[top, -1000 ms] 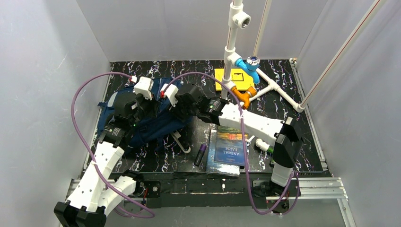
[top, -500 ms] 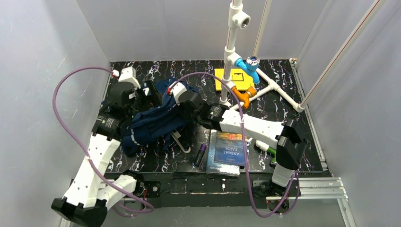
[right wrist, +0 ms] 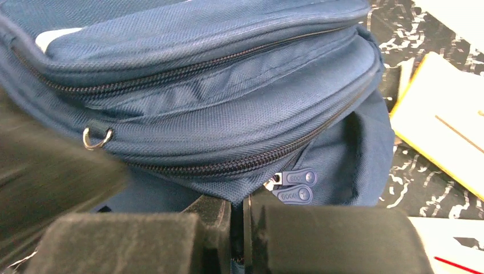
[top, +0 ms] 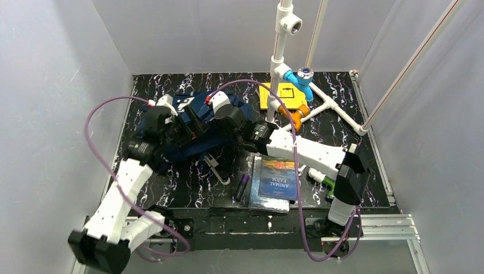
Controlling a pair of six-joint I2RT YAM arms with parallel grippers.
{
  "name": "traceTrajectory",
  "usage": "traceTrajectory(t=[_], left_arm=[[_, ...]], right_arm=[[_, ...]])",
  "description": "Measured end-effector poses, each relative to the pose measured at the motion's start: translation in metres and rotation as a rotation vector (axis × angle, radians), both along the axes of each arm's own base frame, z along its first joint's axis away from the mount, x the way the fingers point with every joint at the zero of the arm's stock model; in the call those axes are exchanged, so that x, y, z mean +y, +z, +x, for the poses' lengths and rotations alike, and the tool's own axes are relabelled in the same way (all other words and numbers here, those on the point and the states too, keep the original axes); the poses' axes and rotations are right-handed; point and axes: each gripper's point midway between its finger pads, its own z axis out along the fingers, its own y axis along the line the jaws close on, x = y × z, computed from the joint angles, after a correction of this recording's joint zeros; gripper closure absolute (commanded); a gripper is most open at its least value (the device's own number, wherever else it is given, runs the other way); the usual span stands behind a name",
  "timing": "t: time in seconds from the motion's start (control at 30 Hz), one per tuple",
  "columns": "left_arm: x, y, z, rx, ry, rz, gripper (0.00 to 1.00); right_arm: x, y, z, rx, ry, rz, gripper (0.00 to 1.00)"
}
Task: Pack the student bag
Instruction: Pick up the student bag at the center of the board.
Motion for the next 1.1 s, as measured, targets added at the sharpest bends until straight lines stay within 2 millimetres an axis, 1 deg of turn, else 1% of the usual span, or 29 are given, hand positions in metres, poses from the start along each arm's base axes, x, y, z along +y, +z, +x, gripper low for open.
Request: traceTrajectory(t=[0.07, 0.13, 0.2, 0.33, 0.37, 0.4, 0.43, 0.47, 0.6, 0.7, 0.8, 0.83, 0.87, 0.93, 1.0, 1.07, 1.1], left_arm=[[-0.004, -0.016, 0.014, 0.080, 0.016, -0.019, 0.02], [-0.008, -0.025, 0.022, 0.154, 0.028, -0.074, 0.05], [-0.013, -0.028, 0.026, 0.208, 0.051, -0.149, 0.09], [-0.018, -0.023, 0.030, 0.264, 0.110, -0.275, 0.19], [-0.017, -0.020, 0.032, 0.263, 0.125, -0.296, 0.15], [-0.017, -0.018, 0.033, 0.261, 0.136, -0.308, 0.08], [-0.016, -0.015, 0.033, 0.255, 0.149, -0.320, 0.03], [-0.014, -0.013, 0.034, 0.251, 0.161, -0.327, 0.02], [-0.012, -0.001, 0.035, 0.221, 0.189, -0.368, 0.03], [-0.011, 0.010, 0.037, 0.204, 0.220, -0.426, 0.09], [-0.008, 0.019, 0.031, 0.210, 0.274, -0.488, 0.18], [-0.007, 0.023, 0.029, 0.211, 0.292, -0.509, 0.22], [-0.006, 0.025, 0.027, 0.211, 0.306, -0.525, 0.29], [-0.006, 0.029, 0.028, 0.216, 0.328, -0.567, 0.37], [-0.009, 0.027, 0.034, 0.224, 0.338, -0.596, 0.49], [-0.011, 0.016, 0.042, 0.245, 0.344, -0.608, 0.56], [-0.013, 0.010, 0.046, 0.261, 0.342, -0.610, 0.65]], right_arm=[[0.006, -0.002, -0.004, 0.011, 0.027, 0.017, 0.99], [0.007, -0.007, -0.005, 0.022, 0.037, 0.025, 0.99], [0.007, -0.012, -0.004, 0.037, 0.037, 0.032, 0.99], [0.011, -0.009, -0.004, 0.041, 0.051, 0.058, 0.99], [0.014, -0.008, -0.004, 0.044, 0.059, 0.067, 0.99], [0.016, -0.007, -0.005, 0.046, 0.067, 0.078, 0.99], [0.018, -0.006, -0.006, 0.049, 0.074, 0.091, 0.99], [0.021, -0.005, -0.007, 0.053, 0.080, 0.107, 0.99], [0.028, -0.005, -0.011, 0.074, 0.095, 0.150, 0.99], [0.034, -0.007, -0.019, 0.090, 0.113, 0.160, 0.99], [0.037, -0.007, -0.025, 0.101, 0.116, 0.172, 0.99], [0.038, -0.007, -0.025, 0.105, 0.114, 0.176, 0.99], [0.038, -0.006, -0.026, 0.109, 0.113, 0.181, 0.99], [0.039, -0.006, -0.027, 0.117, 0.115, 0.188, 0.99], [0.040, -0.006, -0.028, 0.122, 0.121, 0.192, 0.99], [0.039, -0.007, -0.027, 0.120, 0.119, 0.190, 0.99], [0.038, -0.007, -0.025, 0.119, 0.116, 0.187, 0.93]])
